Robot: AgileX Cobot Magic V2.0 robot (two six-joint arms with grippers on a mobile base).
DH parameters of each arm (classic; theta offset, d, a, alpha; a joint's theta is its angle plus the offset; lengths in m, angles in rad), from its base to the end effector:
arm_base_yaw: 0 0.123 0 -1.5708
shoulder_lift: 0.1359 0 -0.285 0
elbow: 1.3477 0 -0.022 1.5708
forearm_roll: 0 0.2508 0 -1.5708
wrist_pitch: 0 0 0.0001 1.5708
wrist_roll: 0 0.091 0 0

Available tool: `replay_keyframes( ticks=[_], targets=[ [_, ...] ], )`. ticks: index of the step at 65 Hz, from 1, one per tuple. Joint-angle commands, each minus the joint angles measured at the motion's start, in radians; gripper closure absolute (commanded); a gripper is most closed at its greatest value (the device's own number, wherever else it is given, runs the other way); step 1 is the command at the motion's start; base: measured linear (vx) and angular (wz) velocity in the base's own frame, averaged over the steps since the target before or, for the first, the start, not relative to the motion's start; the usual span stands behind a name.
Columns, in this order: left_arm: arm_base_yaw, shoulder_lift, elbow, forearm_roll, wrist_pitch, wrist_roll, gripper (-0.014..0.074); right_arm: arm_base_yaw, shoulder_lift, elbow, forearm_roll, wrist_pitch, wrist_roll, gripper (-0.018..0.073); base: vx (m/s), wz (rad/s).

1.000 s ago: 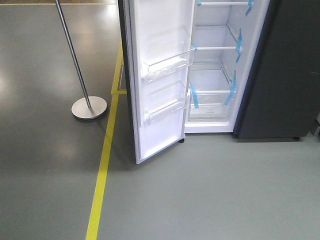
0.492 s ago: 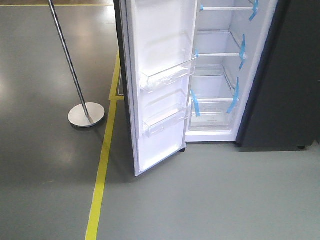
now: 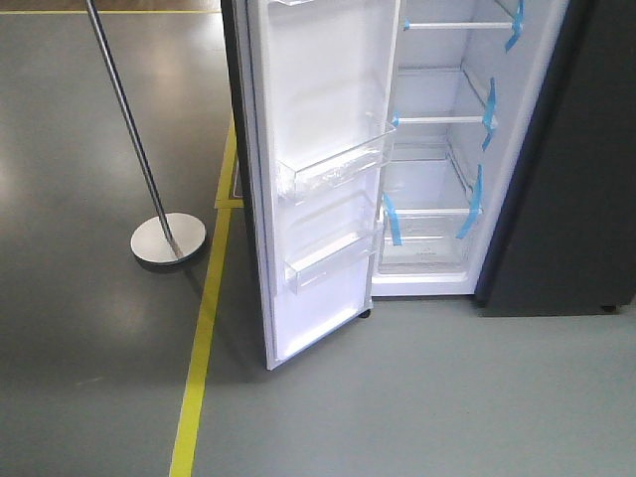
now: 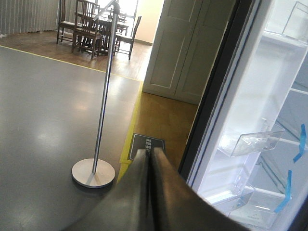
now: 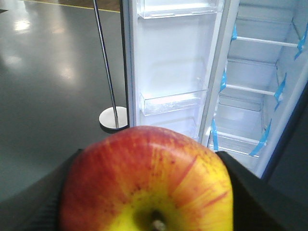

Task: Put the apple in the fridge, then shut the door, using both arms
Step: 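Approach the fridge door bins, bringing the apple close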

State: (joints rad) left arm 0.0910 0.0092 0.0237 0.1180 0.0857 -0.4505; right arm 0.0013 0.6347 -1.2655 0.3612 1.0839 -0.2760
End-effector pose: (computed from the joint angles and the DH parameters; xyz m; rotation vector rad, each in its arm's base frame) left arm 0.0579 0.0062 0.1969 -0.3452 1.5669 -0.1797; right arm 0.0514 0.0285 0.4743 -0.3102 1.8724 0.2350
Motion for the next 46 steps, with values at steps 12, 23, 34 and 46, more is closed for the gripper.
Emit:
replay_keyframes(
  ticks=[12,23,34,46],
  targets=[
    [-0.001,0.013,-0.017,-0.003,-0.068,-0.01,0.0603,-0.001,0.007,-0.022,0.015,-0.078,-0.007,0.0458,0.12,0.0],
    [-0.001,0.013,-0.017,-0.003,-0.068,-0.01,0.0603,-0.001,0.007,-0.022,0.015,-0.078,-0.007,0.0458,0.11,0.0],
    [-0.001,0.013,-0.017,-0.003,-0.068,-0.01,0.0603,-0.001,0.007,-0.022,0.015,-0.078,-0.007,0.0458,0.1,0.0],
    [-0.001,0.013,-0.017,-0.003,-0.068,-0.01,0.0603,-0.001,0.007,-0.022,0.015,-0.078,-0.007,0.0458,0.1,0.0]
  ],
)
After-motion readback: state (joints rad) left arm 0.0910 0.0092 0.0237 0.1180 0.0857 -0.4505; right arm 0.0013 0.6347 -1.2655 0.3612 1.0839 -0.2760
